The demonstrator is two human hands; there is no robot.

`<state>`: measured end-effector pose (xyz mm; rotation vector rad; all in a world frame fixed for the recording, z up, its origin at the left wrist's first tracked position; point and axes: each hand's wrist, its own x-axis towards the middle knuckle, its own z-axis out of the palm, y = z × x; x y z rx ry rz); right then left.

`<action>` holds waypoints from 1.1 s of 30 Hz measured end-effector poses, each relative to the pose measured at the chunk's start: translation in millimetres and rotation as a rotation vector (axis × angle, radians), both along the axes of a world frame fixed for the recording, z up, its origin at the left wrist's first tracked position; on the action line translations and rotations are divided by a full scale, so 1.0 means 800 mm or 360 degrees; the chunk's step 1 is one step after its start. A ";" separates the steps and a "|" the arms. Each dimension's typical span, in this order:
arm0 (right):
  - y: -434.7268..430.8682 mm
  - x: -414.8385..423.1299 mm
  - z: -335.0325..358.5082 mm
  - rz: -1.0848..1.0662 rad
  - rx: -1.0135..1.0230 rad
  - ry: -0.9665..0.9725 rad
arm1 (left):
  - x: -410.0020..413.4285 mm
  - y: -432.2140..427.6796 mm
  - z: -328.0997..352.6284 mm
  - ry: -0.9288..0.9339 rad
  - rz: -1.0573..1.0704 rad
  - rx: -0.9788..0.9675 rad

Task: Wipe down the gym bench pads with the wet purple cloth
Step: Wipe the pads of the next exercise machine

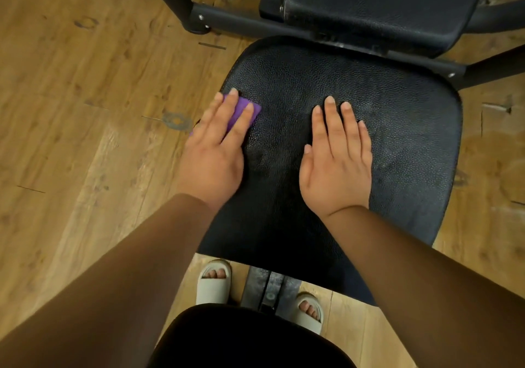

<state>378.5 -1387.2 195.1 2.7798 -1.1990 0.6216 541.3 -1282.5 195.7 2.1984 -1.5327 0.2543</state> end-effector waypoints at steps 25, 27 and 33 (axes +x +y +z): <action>0.019 -0.013 -0.004 0.0098 0.0088 -0.0021 | -0.036 0.012 -0.008 0.0103 0.0197 -0.0009; 0.025 -0.015 -0.007 0.0098 0.0087 -0.0024 | -0.060 0.006 -0.013 0.0111 0.0196 0.0006; 0.027 -0.014 -0.011 0.0085 0.0030 0.0014 | -0.037 0.018 -0.013 0.0105 -0.0009 -0.0040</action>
